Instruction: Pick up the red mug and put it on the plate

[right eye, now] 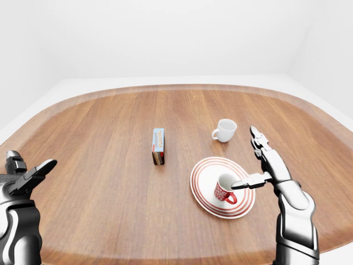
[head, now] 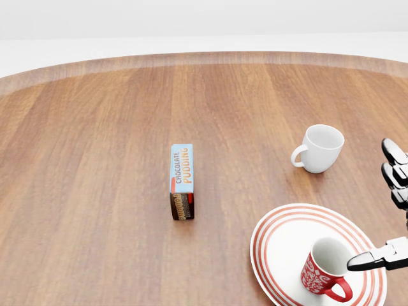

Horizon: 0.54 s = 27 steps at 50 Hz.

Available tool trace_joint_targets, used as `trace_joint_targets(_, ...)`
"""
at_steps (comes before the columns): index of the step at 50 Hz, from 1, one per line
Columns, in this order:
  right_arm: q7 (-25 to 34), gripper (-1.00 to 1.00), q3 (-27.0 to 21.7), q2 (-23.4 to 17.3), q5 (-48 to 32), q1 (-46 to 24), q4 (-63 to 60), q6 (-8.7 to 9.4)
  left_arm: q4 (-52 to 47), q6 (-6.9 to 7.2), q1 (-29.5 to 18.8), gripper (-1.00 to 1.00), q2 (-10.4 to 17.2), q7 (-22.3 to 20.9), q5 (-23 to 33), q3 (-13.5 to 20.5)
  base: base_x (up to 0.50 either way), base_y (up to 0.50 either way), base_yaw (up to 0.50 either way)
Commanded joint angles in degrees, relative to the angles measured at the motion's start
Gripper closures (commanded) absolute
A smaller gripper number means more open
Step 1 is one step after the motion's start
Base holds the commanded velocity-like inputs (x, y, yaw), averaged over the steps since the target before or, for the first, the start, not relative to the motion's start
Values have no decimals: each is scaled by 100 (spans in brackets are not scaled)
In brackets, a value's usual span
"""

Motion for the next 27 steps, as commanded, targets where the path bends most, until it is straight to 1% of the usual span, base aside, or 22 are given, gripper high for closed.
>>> trace_joint_targets(1,216,-100,-232,194,-146,168,-835,0,33,-22,-9,-100,4,-10,7,-11,0,0,0)
trace_joint_targets(5,231,-100,-238,188,-138,174,-851,0,-6,3,0,-100,5,3,-7,-4,0,0,0)
trace_joint_targets(8,243,-100,-254,187,-123,178,-902,0,10,-14,2,-100,0,-8,0,-4,0,0,0)
trace_joint_targets(12,239,-100,-238,198,-137,178,-871,0,-27,14,7,-100,-2,7,2,-9,0,0,0)
trace_joint_targets(14,221,-100,-229,191,-141,156,-783,0,22,-19,-4,-100,-2,-13,7,-4,0,0,0)
trace_joint_targets(21,204,-100,-203,190,-142,162,-741,0,-16,7,4,-100,0,4,2,-5,0,0,0)
trace_joint_targets(25,208,-100,-190,188,-151,160,-740,0,16,-21,0,-100,-6,-12,10,-8,0,0,0)
trace_joint_targets(27,215,-100,-184,190,-137,153,-724,0,-8,-3,5,-100,-6,-1,12,-15,0,0,0)
